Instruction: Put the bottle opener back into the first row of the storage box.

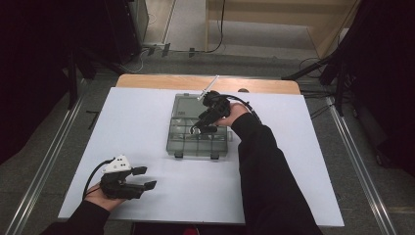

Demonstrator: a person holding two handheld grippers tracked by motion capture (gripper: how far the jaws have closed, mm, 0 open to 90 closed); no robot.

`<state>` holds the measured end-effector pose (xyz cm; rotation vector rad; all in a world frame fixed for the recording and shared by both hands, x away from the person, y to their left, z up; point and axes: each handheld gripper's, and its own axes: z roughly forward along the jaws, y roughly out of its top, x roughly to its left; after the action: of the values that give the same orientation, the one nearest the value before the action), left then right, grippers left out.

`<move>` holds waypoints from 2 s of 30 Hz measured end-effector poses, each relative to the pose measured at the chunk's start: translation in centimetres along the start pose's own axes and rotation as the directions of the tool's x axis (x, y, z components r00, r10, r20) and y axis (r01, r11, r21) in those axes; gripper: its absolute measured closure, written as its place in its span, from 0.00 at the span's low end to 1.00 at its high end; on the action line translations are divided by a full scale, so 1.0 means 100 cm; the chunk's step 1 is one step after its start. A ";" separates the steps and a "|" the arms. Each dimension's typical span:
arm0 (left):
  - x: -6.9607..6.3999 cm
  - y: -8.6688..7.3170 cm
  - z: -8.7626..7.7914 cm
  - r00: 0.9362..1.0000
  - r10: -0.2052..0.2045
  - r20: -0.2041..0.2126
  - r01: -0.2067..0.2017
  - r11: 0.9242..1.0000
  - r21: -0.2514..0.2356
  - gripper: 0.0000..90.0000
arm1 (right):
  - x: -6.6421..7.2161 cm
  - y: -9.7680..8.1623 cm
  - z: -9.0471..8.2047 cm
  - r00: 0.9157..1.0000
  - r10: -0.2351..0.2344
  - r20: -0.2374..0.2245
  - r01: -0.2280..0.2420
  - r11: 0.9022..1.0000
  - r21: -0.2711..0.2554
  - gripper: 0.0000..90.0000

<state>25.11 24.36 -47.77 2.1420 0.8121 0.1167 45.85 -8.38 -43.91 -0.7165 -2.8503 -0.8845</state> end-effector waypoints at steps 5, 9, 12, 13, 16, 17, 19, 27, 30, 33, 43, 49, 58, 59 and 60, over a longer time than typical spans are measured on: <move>0.000 0.000 0.000 1.000 0.004 -0.001 -0.004 1.000 0.001 0.37 | 0.006 -0.002 -0.002 0.999 0.037 -0.004 -0.037 0.999 -0.014 0.42; 0.000 0.000 0.000 1.000 0.002 -0.003 -0.002 1.000 -0.001 0.37 | 0.013 -0.006 -0.007 0.997 0.074 0.022 -0.073 0.996 -0.042 0.35; 0.000 -0.001 0.000 1.000 0.000 -0.006 0.000 1.000 -0.002 0.37 | 0.019 -0.009 -0.010 0.992 0.123 0.039 -0.120 0.991 -0.057 0.29; 0.000 -0.001 0.000 1.000 0.001 -0.007 -0.001 1.000 0.000 0.37 | 0.021 -0.011 -0.010 0.991 0.126 0.049 -0.123 0.991 -0.058 0.28; 0.000 -0.001 0.000 1.000 -0.003 -0.005 0.003 1.000 0.003 0.37 | 0.029 -0.014 -0.010 0.991 0.110 0.079 -0.106 0.993 -0.054 0.24; 0.000 -0.001 0.000 1.000 -0.002 -0.005 0.002 1.000 0.005 0.37 | 0.032 -0.015 -0.010 0.990 0.111 0.082 -0.107 0.993 -0.051 0.24; 0.001 0.000 0.000 1.000 -0.001 -0.006 0.001 1.000 0.003 0.37 | 0.035 -0.018 -0.011 0.988 0.123 0.088 -0.118 0.991 -0.061 0.24; 0.001 -0.001 0.001 1.000 -0.004 -0.008 0.004 1.000 0.002 0.37 | 0.049 -0.032 -0.015 0.977 0.176 0.123 -0.168 0.983 -0.078 0.27; 0.001 0.000 0.001 1.000 -0.004 -0.007 0.004 1.000 0.003 0.37 | 0.053 -0.035 -0.016 0.974 0.193 0.118 -0.183 0.979 -0.088 0.27; 0.001 0.000 0.001 1.000 -0.002 -0.009 0.002 1.000 0.006 0.37 | 0.058 -0.041 -0.018 0.972 0.208 0.111 -0.197 0.975 -0.102 0.28; 0.002 0.000 0.002 1.000 -0.006 -0.015 0.006 1.000 0.011 0.37 | 0.073 -0.064 -0.023 0.966 0.229 0.121 -0.215 0.970 -0.117 0.28; 0.002 0.000 0.002 1.000 -0.004 -0.015 0.004 1.000 0.014 0.37 | 0.082 -0.079 -0.026 0.965 0.236 0.117 -0.222 0.967 -0.125 0.28; 0.002 0.000 0.003 1.000 -0.005 -0.005 0.005 1.000 0.014 0.37 | 0.092 -0.098 -0.025 0.968 0.227 0.104 -0.208 0.964 -0.169 0.26; 0.002 0.000 0.003 1.000 -0.003 -0.004 0.003 1.000 0.015 0.37 | 0.093 -0.100 -0.026 0.968 0.229 0.100 -0.208 0.961 -0.180 0.26; 0.002 0.000 0.003 1.000 -0.003 -0.004 0.003 1.000 0.015 0.37 | 0.093 -0.100 -0.026 0.968 0.229 0.100 -0.208 0.961 -0.180 0.26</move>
<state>25.35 24.25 -47.95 2.1552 0.8204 0.1134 32.88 -13.21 -45.02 -1.1163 -2.7450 -1.0897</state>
